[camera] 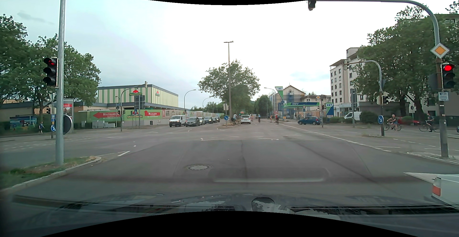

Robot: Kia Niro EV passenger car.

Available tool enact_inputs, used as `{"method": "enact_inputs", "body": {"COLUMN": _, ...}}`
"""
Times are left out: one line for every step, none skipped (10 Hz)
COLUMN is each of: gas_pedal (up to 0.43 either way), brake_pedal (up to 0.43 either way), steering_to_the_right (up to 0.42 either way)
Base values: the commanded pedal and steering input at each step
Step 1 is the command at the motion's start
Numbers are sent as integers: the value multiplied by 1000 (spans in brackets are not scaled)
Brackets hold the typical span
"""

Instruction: Follow the waypoints while adhering to traffic rules and regulations

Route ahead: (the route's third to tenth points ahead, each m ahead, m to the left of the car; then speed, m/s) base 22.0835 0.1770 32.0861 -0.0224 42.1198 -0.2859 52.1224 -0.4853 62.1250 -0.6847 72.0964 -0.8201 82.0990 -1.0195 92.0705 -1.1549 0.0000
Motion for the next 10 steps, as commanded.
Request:
{"method": "enact_inputs", "body": {"gas_pedal": 0, "brake_pedal": 262, "steering_to_the_right": 2}}
{"method": "enact_inputs", "body": {"gas_pedal": 0, "brake_pedal": 262, "steering_to_the_right": 1}}
{"method": "enact_inputs", "body": {"gas_pedal": 0, "brake_pedal": 262, "steering_to_the_right": 2}}
{"method": "enact_inputs", "body": {"gas_pedal": 0, "brake_pedal": 262, "steering_to_the_right": 2}}
{"method": "enact_inputs", "body": {"gas_pedal": 0, "brake_pedal": 262, "steering_to_the_right": 1}}
{"method": "enact_inputs", "body": {"gas_pedal": 0, "brake_pedal": 262, "steering_to_the_right": 2}}
{"method": "enact_inputs", "body": {"gas_pedal": 0, "brake_pedal": 262, "steering_to_the_right": 1}}
{"method": "enact_inputs", "body": {"gas_pedal": 0, "brake_pedal": 262, "steering_to_the_right": 1}}
{"method": "enact_inputs", "body": {"gas_pedal": 0, "brake_pedal": 262, "steering_to_the_right": 2}}
{"method": "enact_inputs", "body": {"gas_pedal": 0, "brake_pedal": 262, "steering_to_the_right": 2}}
